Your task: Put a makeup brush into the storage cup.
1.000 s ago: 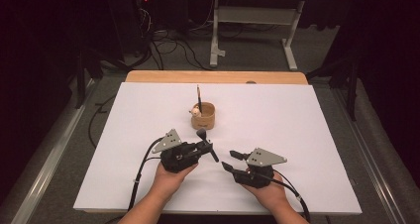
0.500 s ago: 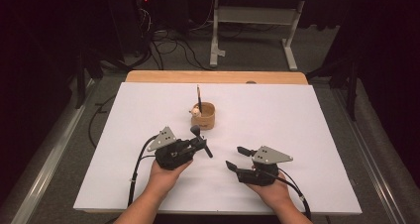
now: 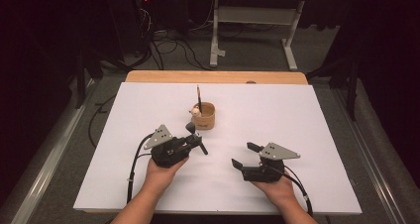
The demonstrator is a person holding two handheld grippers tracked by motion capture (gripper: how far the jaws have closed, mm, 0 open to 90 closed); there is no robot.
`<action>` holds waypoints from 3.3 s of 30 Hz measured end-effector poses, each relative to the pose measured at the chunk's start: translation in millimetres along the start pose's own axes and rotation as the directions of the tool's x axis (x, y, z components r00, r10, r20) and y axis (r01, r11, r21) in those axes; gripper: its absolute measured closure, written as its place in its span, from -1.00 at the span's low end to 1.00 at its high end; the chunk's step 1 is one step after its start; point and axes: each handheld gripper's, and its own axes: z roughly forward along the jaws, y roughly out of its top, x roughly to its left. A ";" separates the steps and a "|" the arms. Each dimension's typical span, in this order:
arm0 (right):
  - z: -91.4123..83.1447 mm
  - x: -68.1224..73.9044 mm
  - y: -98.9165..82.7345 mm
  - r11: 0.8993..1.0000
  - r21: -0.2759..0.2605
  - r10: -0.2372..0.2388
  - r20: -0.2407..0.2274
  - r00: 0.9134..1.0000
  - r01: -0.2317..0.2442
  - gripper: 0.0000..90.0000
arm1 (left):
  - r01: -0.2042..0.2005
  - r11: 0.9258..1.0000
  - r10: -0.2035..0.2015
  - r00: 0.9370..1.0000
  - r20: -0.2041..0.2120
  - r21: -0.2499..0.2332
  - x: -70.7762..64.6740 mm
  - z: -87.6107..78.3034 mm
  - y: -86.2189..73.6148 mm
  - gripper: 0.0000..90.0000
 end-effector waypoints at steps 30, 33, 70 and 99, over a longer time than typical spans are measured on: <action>-8.0 -12.3 -0.6 1.000 -0.015 0.028 0.084 0.996 -0.027 -0.98 | -0.009 1.000 0.008 0.994 -0.108 -0.009 12.7 -12.0 5.8 0.73; -9.1 -13.0 -0.6 0.999 -0.020 0.036 0.088 0.996 -0.034 -0.98 | -0.002 1.000 0.001 0.994 -0.108 -0.015 12.7 -12.6 6.9 0.73; -11.9 -17.4 -2.7 0.999 -0.026 0.041 0.088 0.995 -0.039 -0.98 | 0.006 0.998 -0.013 0.991 -0.133 -0.055 25.3 17.5 66.6 0.73; -15.1 -21.3 -3.2 0.998 -0.036 0.057 0.094 0.994 -0.054 -0.98 | -0.003 1.000 -0.001 0.980 -0.201 -0.018 46.3 61.0 91.2 0.73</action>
